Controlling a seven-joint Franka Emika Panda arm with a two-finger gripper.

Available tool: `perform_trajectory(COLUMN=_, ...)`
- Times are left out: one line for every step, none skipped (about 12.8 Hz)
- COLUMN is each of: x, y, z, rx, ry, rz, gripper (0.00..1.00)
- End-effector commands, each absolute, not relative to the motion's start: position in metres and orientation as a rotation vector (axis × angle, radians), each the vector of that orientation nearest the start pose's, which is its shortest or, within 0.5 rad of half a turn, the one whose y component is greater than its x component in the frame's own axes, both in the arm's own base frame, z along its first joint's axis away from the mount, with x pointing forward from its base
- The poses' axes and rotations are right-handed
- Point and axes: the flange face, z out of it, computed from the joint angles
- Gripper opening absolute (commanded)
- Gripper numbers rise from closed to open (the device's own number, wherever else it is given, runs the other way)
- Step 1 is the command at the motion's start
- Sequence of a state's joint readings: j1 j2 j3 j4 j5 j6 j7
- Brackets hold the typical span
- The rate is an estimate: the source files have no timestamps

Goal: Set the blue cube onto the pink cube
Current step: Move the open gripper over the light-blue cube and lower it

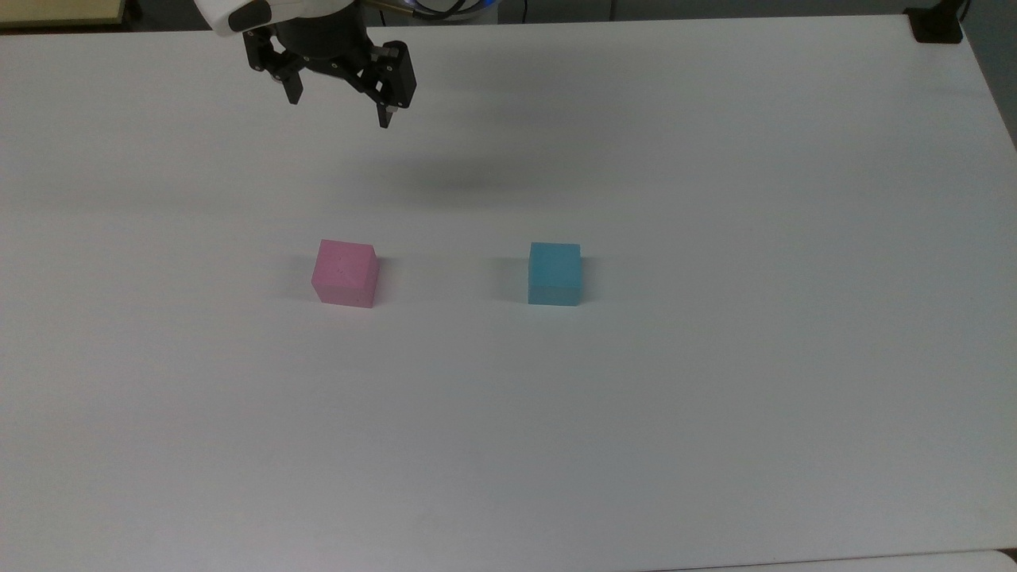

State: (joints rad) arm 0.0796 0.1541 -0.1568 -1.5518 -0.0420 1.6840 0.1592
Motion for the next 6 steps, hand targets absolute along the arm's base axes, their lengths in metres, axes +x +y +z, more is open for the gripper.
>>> perform_trajectory(x=0.5977, y=-0.0445, z=0.5646, rx=-3.183, ry=0.321, rz=-0.002, gripper=1.0)
perform_trajectory(x=0.5984, y=-0.0445, z=0.564, rx=-3.183, ry=0.319, rz=-0.005, gripper=1.0)
perform_trajectory(x=0.599, y=-0.0444, z=0.5634, rx=-3.183, ry=0.316, rz=-0.007, gripper=1.0)
perform_trajectory(x=0.5994, y=-0.0443, z=0.5625, rx=-3.182, ry=0.316, rz=-0.005, gripper=1.0)
perform_trajectory(x=0.5998, y=-0.0441, z=0.5615, rx=-3.181, ry=0.316, rz=-0.002, gripper=1.0)
perform_trajectory(x=0.6001, y=-0.0439, z=0.5606, rx=-3.179, ry=0.319, rz=0.0, gripper=1.0)
